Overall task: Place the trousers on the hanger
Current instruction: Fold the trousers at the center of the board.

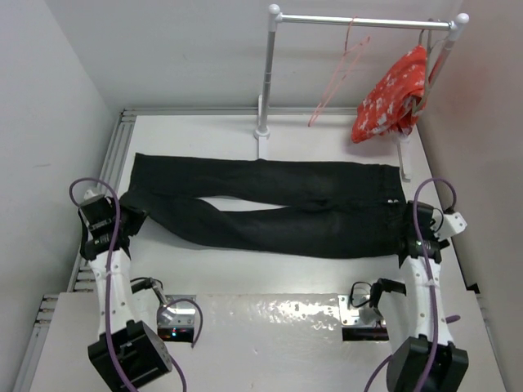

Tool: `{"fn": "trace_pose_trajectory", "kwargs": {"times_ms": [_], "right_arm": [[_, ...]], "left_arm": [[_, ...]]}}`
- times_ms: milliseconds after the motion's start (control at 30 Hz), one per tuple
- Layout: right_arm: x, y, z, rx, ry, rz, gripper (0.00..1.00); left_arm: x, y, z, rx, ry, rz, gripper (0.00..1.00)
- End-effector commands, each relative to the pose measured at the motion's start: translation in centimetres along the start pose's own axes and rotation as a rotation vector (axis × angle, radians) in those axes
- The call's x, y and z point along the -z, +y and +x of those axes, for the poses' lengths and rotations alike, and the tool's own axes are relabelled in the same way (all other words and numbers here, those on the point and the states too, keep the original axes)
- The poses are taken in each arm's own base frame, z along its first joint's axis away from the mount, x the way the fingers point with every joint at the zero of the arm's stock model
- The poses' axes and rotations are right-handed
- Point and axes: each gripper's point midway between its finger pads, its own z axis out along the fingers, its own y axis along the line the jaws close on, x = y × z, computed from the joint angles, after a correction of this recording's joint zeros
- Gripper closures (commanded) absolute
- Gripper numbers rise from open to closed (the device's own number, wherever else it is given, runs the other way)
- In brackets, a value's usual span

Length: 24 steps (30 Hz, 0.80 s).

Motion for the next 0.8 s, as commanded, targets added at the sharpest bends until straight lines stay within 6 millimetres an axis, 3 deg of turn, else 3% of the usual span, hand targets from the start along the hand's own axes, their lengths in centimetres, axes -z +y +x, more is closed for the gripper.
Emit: {"fn": "trace_pose_trajectory", "kwargs": {"times_ms": [0, 133, 233, 367, 433, 533, 667, 700, 767], "right_arm": [[-0.2, -0.3, 0.1, -0.062, 0.038, 0.018, 0.35], [-1.4, -1.5, 2.9, -0.061, 0.161, 0.087, 0.36], [-2.0, -1.3, 4.5, -0.096, 0.210, 0.043, 0.36], [-2.7, 0.0, 5.1, -0.107, 0.229, -0.021, 0.41], [-3.1, -0.1, 6.0, -0.105, 0.261, -0.008, 0.47], [-3.7, -0.3, 6.9, -0.111, 0.272, 0.001, 0.49], [-4.0, -0.7, 6.8, -0.118, 0.240, 0.014, 0.89], [-4.0, -0.7, 6.4, -0.122, 0.222, 0.011, 0.94], [-3.4, -0.7, 3.8, -0.136, 0.136, 0.011, 1.00]], "left_arm": [[0.8, -2.0, -1.0, -0.016, -0.064, 0.101, 1.00], [-0.2, -1.7, 0.6, -0.020, 0.001, 0.129, 1.00], [-0.6, -1.0, 1.2, -0.032, 0.008, 0.126, 1.00], [-0.7, -0.6, 1.2, -0.038, 0.003, 0.108, 1.00], [-0.6, -0.8, 1.0, -0.039, -0.002, 0.115, 1.00], [-0.6, -1.0, 0.6, -0.037, -0.013, 0.114, 1.00], [-0.1, -1.6, -0.4, -0.033, -0.033, 0.107, 1.00], [0.1, -1.7, -0.6, -0.033, -0.040, 0.104, 1.00], [0.9, -2.2, -1.5, -0.027, -0.070, 0.097, 1.00]]}}
